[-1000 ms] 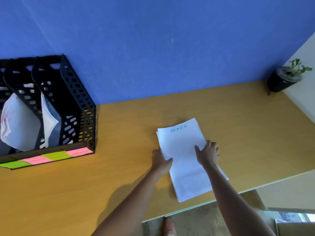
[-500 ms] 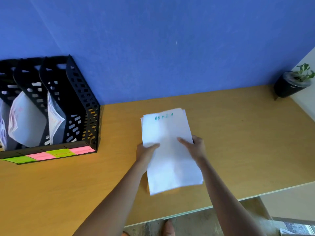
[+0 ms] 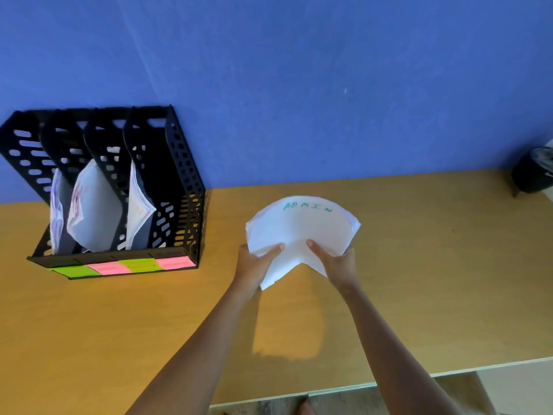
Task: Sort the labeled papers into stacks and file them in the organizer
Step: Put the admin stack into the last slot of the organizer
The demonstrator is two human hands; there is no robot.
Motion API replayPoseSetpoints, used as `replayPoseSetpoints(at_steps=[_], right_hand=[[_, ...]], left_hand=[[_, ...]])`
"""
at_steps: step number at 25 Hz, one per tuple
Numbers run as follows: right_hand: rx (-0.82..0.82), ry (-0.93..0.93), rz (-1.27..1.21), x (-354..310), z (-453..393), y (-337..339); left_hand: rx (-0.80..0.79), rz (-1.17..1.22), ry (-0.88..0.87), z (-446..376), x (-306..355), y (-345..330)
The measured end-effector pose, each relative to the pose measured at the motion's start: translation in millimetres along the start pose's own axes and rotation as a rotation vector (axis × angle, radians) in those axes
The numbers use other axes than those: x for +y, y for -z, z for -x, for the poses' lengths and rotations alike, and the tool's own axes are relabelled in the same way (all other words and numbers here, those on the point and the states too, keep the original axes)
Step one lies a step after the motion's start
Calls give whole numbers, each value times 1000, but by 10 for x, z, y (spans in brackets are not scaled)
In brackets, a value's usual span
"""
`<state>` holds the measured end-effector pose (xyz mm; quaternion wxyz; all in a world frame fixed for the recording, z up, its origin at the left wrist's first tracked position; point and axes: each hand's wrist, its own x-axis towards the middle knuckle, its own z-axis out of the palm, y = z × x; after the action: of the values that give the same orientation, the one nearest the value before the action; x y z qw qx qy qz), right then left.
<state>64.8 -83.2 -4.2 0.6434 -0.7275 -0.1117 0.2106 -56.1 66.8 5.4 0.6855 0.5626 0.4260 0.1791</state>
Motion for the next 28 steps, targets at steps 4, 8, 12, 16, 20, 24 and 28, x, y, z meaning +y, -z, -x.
replayPoseSetpoints(at_steps=[4, 8, 12, 16, 20, 24, 28], right_hand=[[-9, 1, 26, -31, 34, -126], [219, 149, 255, -347, 102, -425], [79, 267, 210, -829, 399, -1012], [-55, 205, 204, -1132, 606, -1556], [75, 172, 470, -1242, 590, -1741], [58, 179, 459, -1447, 593, -1778], [10, 275, 326, -1708, 688, -1819]], left_hand=[[15, -45, -65, 50, -141, 101], [90, -278, -267, 24, 41, 235], [246, -554, -556, 70, 181, 414], [218, -682, -586, 184, 161, 588], [86, -597, -763, 250, 231, 979], [184, -562, -824, 188, 178, 1453], [453, -805, -586, 9, 115, 1790]])
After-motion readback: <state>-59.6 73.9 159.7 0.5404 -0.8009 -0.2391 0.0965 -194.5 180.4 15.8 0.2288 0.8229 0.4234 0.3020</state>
